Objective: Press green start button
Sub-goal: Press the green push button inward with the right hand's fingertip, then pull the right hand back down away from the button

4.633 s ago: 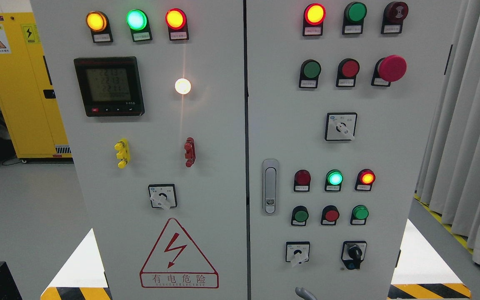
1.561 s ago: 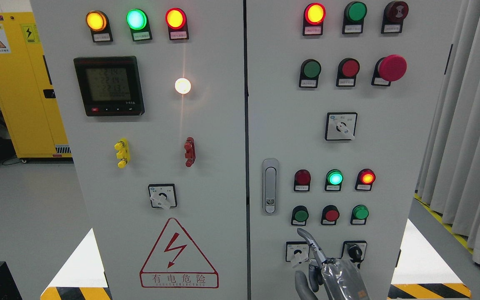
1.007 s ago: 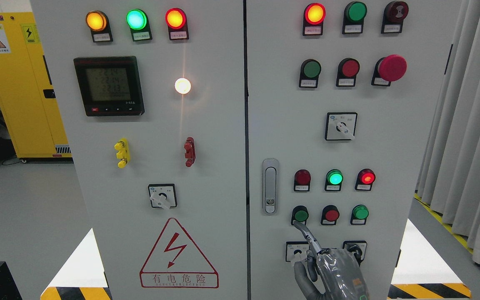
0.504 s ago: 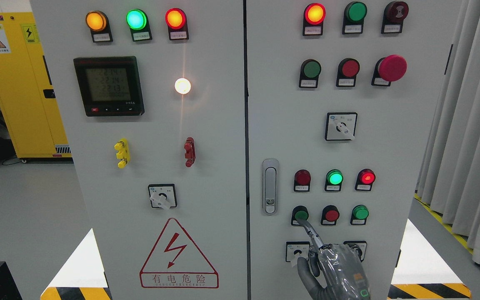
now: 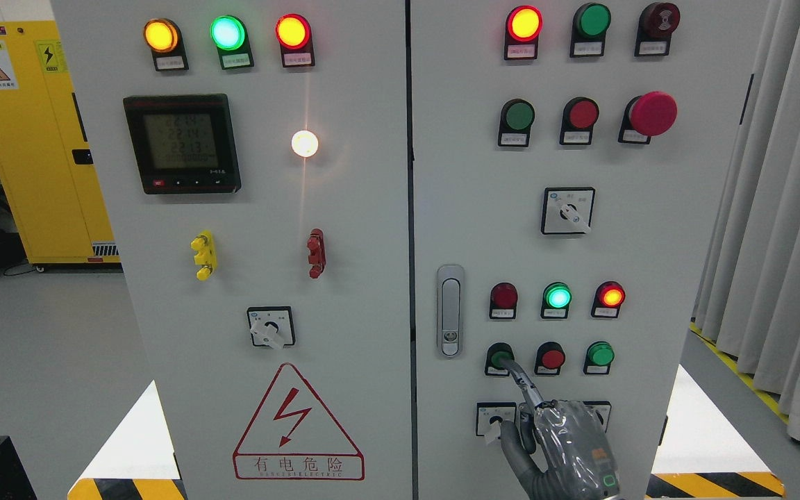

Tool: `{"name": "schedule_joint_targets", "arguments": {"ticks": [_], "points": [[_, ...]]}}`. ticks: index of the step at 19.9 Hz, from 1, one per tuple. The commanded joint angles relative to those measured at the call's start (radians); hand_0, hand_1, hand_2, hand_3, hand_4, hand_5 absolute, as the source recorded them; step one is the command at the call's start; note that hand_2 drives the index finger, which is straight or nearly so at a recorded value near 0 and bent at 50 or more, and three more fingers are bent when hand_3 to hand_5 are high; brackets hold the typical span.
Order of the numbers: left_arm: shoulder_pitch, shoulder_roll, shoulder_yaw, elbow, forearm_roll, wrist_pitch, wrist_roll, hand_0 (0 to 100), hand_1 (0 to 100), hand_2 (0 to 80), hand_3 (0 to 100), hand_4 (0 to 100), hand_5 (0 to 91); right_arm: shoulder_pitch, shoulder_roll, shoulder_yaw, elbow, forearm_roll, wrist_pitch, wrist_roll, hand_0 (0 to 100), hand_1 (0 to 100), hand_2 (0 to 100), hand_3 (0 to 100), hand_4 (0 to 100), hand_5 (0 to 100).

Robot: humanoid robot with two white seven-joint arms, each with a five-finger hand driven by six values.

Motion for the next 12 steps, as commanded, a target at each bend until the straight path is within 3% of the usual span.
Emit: {"name": "schedule_joint_targets", "arguments": {"ticks": [1, 12], "points": [[0.001, 0.000, 0.000, 0.000, 0.000, -0.001, 0.000, 12, 56, 0.0, 0, 0, 0.0, -0.009, -0.018, -0.007, 0.037, -0.002, 0.006, 0.004, 81, 97, 1, 98, 100, 100], [0.000, 0.000, 0.000, 0.000, 0.000, -0.001, 0.000, 12, 56, 0.0, 0, 0, 0.0, -0.010, -0.026, -0.007, 0.039, -0.008, 0.005, 0.001, 81, 96, 1, 98, 100, 100]]}}
